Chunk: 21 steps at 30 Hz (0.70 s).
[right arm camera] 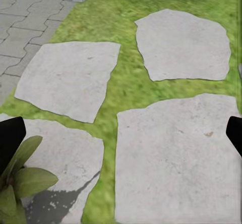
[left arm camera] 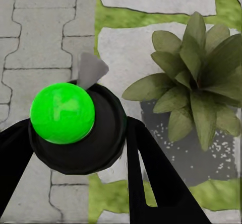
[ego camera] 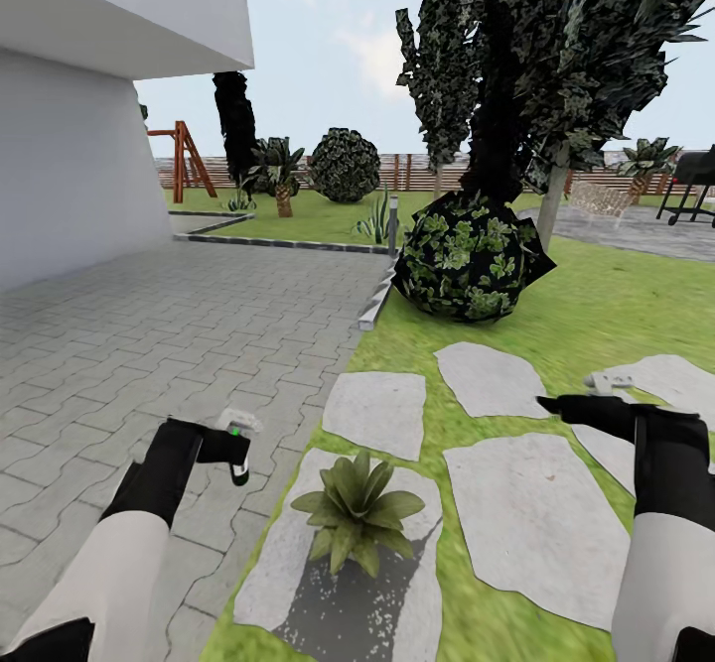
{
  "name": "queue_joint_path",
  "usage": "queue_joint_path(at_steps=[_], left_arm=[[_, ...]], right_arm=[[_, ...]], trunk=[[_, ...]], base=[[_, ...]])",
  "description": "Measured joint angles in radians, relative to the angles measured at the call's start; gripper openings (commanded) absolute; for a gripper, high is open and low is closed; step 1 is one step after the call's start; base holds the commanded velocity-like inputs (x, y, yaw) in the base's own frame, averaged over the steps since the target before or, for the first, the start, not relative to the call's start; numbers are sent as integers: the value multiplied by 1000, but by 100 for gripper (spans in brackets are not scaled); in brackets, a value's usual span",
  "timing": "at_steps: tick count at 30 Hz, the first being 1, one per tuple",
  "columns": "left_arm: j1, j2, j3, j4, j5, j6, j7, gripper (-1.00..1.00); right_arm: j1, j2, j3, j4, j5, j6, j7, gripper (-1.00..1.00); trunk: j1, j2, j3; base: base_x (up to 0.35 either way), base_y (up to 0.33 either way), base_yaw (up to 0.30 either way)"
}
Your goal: Pick up the pesticide atomizer in the garden and spray insectifuge to fully cover both potted plants in the garden.
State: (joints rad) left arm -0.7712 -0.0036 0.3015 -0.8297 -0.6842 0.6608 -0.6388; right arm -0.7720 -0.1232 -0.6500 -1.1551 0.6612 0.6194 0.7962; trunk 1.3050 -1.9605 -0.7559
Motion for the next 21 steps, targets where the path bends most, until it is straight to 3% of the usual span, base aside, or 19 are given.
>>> queue_joint_path(at_steps=[14,21], left_arm=[[36,0,0,0,1,-1,-3,-100],[37,0,1,-1,2,0,-6,-100]], right_arm=[[0,0,3,-1,-2,9,-2,100],[0,0,3,0,-1,89,-3,100]], trunk=[[0,0,0],[0,0,2]], base=[[0,0,-21],[104,75,-102]])
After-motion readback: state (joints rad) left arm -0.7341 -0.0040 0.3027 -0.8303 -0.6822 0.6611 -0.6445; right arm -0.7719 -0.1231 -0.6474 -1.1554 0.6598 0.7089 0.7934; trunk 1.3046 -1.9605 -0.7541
